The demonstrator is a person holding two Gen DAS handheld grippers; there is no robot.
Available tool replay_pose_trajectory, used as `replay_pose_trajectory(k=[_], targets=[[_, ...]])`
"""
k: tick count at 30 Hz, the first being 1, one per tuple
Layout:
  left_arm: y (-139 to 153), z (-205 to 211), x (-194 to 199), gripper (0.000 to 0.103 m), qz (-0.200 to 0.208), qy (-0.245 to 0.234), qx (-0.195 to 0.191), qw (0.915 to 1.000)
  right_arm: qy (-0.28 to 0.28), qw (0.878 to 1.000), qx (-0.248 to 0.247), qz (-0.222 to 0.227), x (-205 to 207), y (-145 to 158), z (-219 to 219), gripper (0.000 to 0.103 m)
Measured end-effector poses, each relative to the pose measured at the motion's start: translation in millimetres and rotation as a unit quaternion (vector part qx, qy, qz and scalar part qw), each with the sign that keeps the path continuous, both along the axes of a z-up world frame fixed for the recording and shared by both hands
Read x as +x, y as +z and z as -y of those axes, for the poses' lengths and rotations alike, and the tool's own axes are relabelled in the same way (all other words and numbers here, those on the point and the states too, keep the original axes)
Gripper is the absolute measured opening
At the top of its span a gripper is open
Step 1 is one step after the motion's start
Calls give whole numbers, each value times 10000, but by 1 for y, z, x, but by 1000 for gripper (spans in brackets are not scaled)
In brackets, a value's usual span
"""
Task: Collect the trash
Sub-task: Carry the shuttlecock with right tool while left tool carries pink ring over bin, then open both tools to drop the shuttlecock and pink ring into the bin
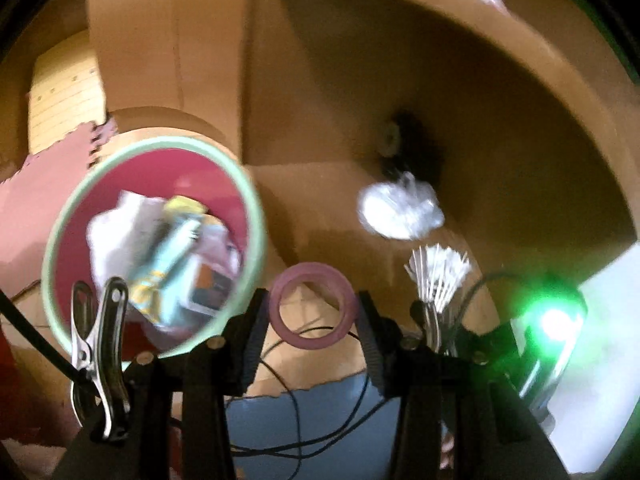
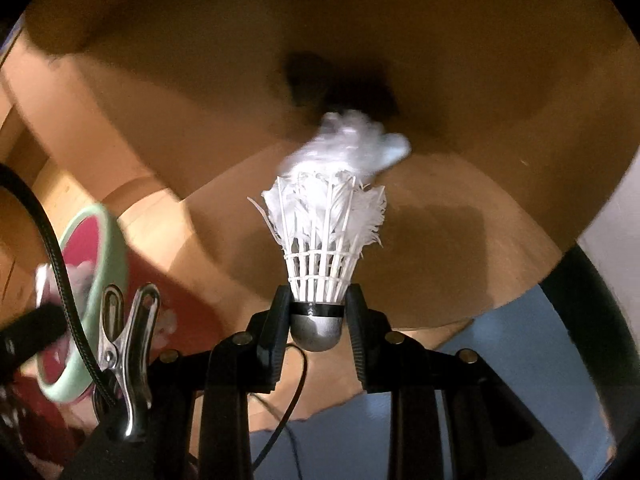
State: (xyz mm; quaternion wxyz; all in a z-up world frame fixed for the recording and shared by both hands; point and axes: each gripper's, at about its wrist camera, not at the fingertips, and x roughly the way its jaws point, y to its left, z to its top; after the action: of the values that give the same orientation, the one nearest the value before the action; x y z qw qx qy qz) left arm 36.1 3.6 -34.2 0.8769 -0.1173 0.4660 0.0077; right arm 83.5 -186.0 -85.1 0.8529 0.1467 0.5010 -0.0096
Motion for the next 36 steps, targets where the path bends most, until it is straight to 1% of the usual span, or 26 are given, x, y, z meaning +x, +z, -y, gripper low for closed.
replay_pose_trajectory(k=[5, 7, 12, 16, 18, 20, 23, 27, 28, 29, 31, 35, 36], targets=[[27, -50, 7, 45, 122, 308, 245, 9992, 546, 9983, 50, 171, 1, 28, -43, 28], [33, -71, 13, 45, 71, 402, 241, 9989, 789, 9965, 86, 251, 2, 38, -60, 28], [33, -108, 33, 45, -168, 410, 392, 9982, 1361, 9897, 163, 414, 3, 56, -104, 28], [22, -128, 55, 45, -313, 382, 277, 9984, 1719, 9834, 274, 516, 10, 66, -130, 28], [14, -131, 60, 45, -353, 421, 167, 9983, 1844, 9810, 324, 518, 15, 66, -139, 28], [2, -140, 66, 45, -489, 497, -59, 9976, 1935, 9792, 363, 492, 20, 63, -147, 28], [-9, -147, 73, 45, -626, 540, -156, 9965, 2068, 9765, 422, 441, 26, 60, -157, 28], [-14, -162, 80, 45, -723, 706, -348, 9943, 2215, 9731, 451, 438, 34, 52, -164, 29], [-14, -165, 81, 47, -749, 746, -397, 9936, 2234, 9726, 469, 437, 37, 49, -164, 29], [-14, -168, 82, 51, -772, 785, -428, 9930, 2249, 9722, 484, 429, 38, 48, -165, 29], [-14, -170, 82, 56, -831, 864, -473, 9917, 2298, 9711, 505, 410, 41, 45, -169, 29], [-14, -167, 85, 57, -956, 824, -428, 9911, 2447, 9672, 566, 390, 40, 41, -176, 30], [-13, -167, 85, 57, -972, 823, -393, 9911, 2479, 9662, 593, 376, 40, 40, -178, 32]])
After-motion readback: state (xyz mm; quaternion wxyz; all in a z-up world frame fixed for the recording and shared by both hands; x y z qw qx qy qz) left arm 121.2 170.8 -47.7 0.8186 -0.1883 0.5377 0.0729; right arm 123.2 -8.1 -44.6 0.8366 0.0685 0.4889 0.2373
